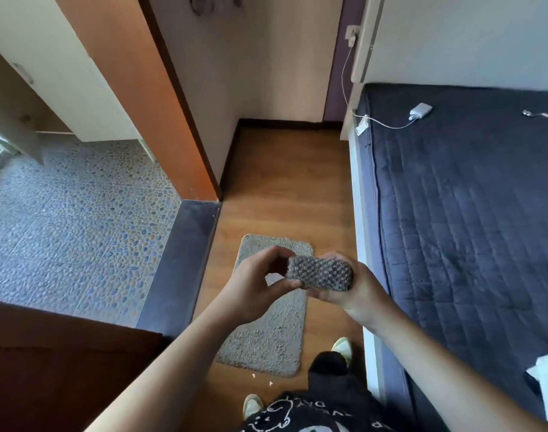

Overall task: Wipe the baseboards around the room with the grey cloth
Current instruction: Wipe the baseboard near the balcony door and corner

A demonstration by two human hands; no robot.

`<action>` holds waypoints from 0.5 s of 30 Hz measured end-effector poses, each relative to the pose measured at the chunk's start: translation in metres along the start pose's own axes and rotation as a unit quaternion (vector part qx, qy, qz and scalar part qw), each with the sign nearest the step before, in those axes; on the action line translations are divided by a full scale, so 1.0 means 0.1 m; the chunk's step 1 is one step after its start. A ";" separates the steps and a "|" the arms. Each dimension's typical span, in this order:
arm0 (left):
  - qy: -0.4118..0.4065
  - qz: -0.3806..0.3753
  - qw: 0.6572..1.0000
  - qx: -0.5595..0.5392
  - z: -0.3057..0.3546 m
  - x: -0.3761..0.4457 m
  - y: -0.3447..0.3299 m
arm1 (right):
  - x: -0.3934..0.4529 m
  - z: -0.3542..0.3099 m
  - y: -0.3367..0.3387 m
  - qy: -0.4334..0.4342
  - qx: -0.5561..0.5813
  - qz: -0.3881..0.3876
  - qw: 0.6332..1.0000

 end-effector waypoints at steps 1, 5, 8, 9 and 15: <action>0.001 0.007 1.000 0.006 0.04 0.15 -0.07 | 0.09 0.06 0.14 0.000 -0.003 -0.005 1.000; 0.048 0.014 0.999 0.004 0.18 0.76 -0.36 | 0.43 0.24 0.72 -0.013 -0.001 -0.010 1.000; 0.078 0.006 0.997 0.009 0.35 1.26 -0.51 | 0.69 0.34 1.16 -0.024 0.021 -0.019 0.999; 0.080 0.011 0.997 0.019 0.40 1.39 -0.54 | 0.77 0.38 1.29 -0.022 0.023 -0.022 0.999; 0.074 0.039 0.995 0.046 0.57 1.92 -0.62 | 1.23 0.46 1.68 0.005 0.005 -0.015 1.000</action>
Point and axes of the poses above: each hand's wrist, its own x-axis towards the middle knuckle, its own y-axis out of the back of the hand, z = x × y, the point moved 2 cm from there along x, towards the middle knuckle, and after that the axes turned 13 degrees about y, right-handed, at the moved point
